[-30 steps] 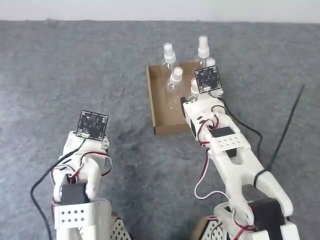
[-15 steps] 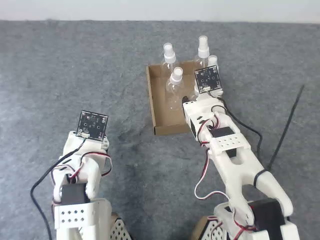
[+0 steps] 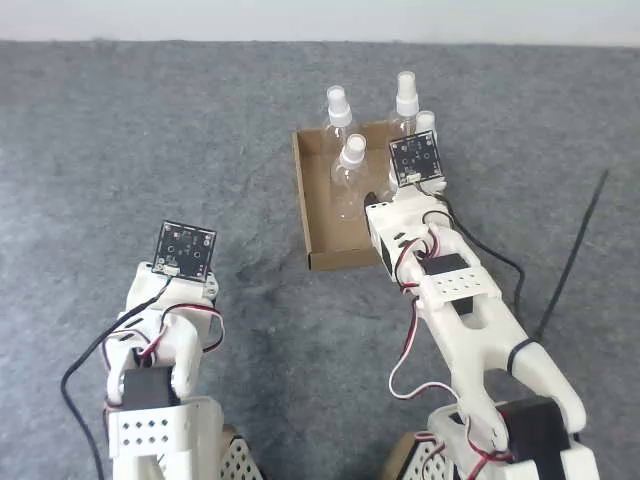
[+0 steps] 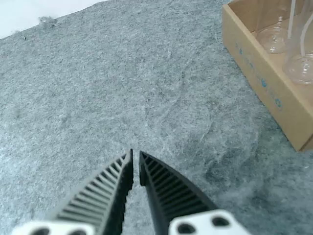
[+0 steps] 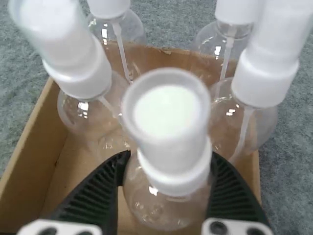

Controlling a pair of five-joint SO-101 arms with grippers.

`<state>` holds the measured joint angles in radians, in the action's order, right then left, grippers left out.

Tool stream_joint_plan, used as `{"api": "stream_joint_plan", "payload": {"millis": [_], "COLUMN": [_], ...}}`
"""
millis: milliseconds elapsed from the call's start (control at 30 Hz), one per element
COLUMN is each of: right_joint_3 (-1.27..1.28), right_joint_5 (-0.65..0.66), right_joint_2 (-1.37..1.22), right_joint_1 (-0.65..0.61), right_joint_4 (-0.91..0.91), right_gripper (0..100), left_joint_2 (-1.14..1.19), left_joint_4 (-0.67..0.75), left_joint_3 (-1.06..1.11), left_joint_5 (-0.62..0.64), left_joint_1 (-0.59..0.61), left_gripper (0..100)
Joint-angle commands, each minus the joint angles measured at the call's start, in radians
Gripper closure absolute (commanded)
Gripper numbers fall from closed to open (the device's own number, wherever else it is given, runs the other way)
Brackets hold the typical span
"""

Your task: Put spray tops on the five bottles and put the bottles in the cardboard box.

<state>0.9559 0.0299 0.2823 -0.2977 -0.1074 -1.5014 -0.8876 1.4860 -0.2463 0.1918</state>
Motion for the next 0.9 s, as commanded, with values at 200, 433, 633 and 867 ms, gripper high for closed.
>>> {"api": "stream_joint_plan", "payload": {"millis": [200,433,633,867], "right_joint_3": [-0.089,-0.121,-0.163,-0.255], "right_joint_5": [0.014,0.014,0.014,0.014], "right_joint_2": [0.018,0.018,0.056,0.213], "right_joint_1": [-0.021,-0.019,-0.016,-0.015], "right_joint_4": [-0.09,-0.108,-0.145,-0.321], "right_gripper": [71.2,68.6,68.6,68.6], "left_joint_2": [-0.02,-0.02,-0.02,-0.02], "left_joint_4": [0.029,0.029,0.029,0.029], "left_joint_3": [-0.007,-0.007,-0.005,-0.005], "left_joint_5": [-0.003,-0.003,-0.003,-0.003], "left_joint_1": [0.003,0.003,0.003,0.003], "left_gripper": [99,99,99,99]}}
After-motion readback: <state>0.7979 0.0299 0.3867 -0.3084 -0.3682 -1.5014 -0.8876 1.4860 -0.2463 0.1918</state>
